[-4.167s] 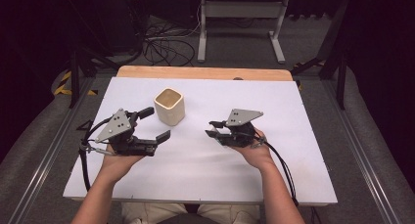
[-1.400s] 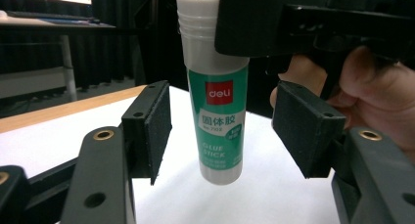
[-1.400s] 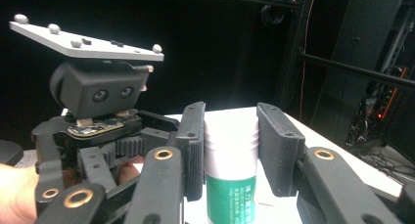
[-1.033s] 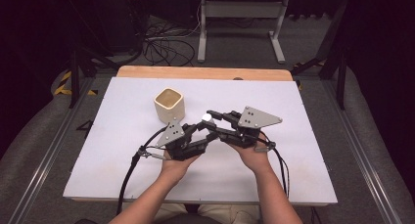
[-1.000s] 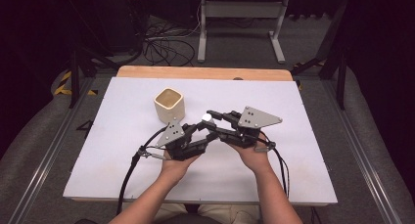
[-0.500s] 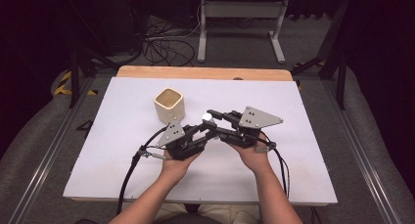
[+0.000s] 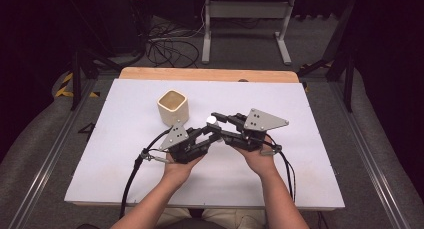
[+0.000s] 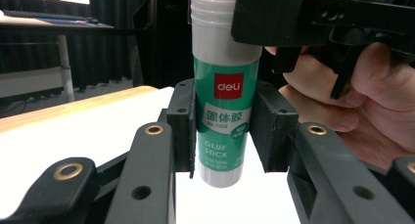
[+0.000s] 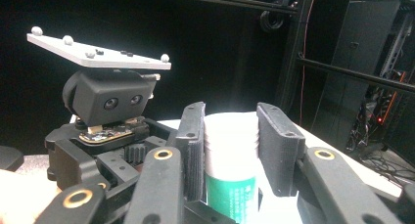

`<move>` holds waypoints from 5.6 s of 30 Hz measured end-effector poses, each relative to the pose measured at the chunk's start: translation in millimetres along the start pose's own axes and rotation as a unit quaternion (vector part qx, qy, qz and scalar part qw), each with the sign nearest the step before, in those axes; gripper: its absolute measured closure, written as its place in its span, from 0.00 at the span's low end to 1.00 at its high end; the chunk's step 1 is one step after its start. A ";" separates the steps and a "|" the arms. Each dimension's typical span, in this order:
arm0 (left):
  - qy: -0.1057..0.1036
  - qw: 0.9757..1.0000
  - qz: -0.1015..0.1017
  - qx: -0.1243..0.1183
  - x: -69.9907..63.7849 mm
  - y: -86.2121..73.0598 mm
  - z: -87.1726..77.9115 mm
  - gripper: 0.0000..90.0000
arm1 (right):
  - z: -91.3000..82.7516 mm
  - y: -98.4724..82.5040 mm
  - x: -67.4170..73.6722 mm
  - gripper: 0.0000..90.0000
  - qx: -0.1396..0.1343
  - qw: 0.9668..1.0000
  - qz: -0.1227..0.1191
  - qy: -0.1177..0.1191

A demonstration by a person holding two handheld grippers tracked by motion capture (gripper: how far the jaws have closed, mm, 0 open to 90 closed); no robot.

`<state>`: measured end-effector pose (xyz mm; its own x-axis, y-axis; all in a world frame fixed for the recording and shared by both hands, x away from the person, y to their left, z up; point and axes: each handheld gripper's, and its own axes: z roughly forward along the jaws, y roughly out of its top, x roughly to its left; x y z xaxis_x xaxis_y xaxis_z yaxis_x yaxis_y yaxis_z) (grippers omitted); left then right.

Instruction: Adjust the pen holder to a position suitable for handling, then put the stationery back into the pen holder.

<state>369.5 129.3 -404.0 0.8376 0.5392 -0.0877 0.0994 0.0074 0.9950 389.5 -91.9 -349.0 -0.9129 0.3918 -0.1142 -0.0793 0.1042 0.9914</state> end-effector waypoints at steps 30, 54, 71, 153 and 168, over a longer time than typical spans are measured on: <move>0.022 1.000 0.014 0.005 10.2 7.4 -8.0 0.73 | -10.1 3.7 -9.1 0.59 -0.016 0.999 0.034 -0.002; 0.054 0.998 0.033 -0.003 30.8 25.0 -25.6 0.73 | -16.3 0.0 -21.0 0.37 0.017 0.998 0.052 -0.033; 0.070 0.997 0.041 -0.006 37.8 29.2 -31.4 0.73 | -28.2 1.1 -26.0 0.34 0.004 0.998 0.057 -0.041; 0.230 0.970 0.057 0.058 128.1 16.5 -29.8 0.73 | -50.6 0.3 -34.7 0.31 -0.001 0.996 0.069 -0.062; 0.242 0.966 0.044 0.074 136.7 7.3 -23.8 0.73 | -53.2 0.5 -35.3 0.31 -0.004 0.996 0.069 -0.064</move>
<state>471.9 223.0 -407.6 0.5007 0.8631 0.0655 0.1452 -0.1583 0.9767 400.3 -154.4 -341.0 -0.8565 0.5159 0.0164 0.0397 0.0342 0.9986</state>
